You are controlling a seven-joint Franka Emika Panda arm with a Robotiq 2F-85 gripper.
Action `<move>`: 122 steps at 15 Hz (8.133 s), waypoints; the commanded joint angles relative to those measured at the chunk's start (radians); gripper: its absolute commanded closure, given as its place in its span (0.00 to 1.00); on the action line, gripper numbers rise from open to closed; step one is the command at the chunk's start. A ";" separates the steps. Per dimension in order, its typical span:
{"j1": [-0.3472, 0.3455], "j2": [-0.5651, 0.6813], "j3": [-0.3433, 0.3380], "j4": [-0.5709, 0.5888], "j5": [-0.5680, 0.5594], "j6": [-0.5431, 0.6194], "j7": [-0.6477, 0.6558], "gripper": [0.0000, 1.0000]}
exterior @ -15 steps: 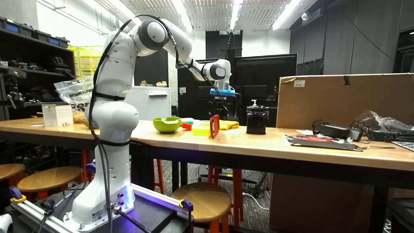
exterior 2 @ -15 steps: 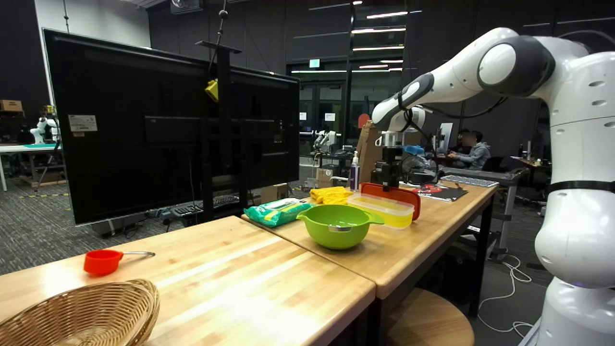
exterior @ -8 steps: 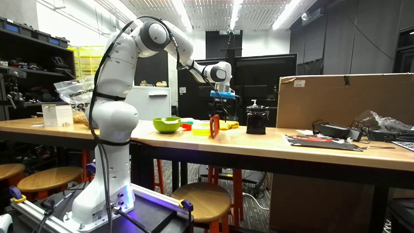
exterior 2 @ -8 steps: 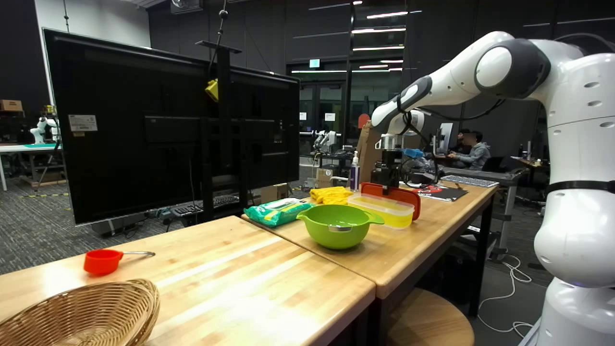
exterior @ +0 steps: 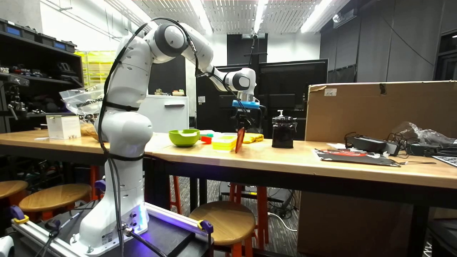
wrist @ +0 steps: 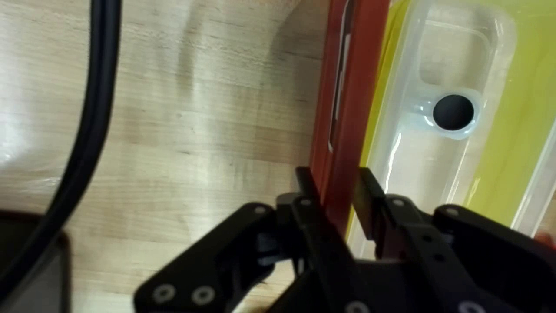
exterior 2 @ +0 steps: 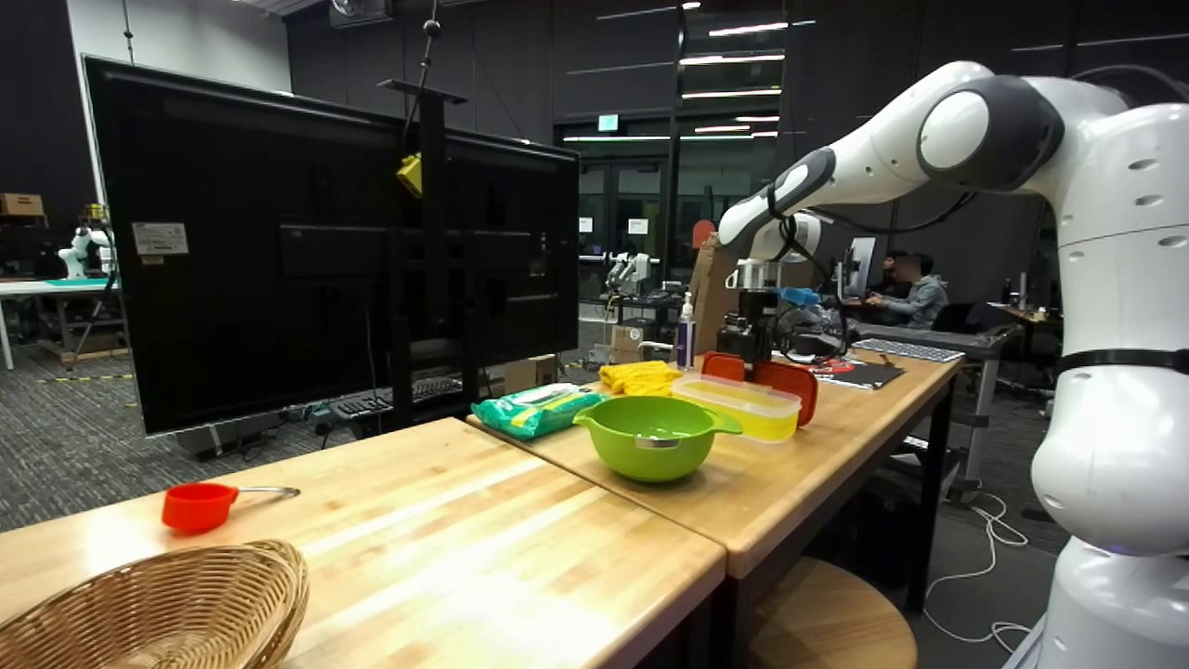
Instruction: Close the lunchbox using the red lid
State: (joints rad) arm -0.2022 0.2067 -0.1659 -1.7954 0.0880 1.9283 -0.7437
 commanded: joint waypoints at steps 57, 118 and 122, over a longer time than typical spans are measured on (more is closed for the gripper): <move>0.283 -0.163 0.277 -0.176 -0.969 -0.180 1.388 0.97; 0.365 -0.146 0.332 -0.374 -1.193 -0.185 1.408 0.97; 0.363 -0.144 0.327 -0.379 -1.201 -0.171 1.400 0.97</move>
State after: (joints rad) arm 0.1631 0.0639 0.1671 -2.1814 -1.1143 1.7453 0.6879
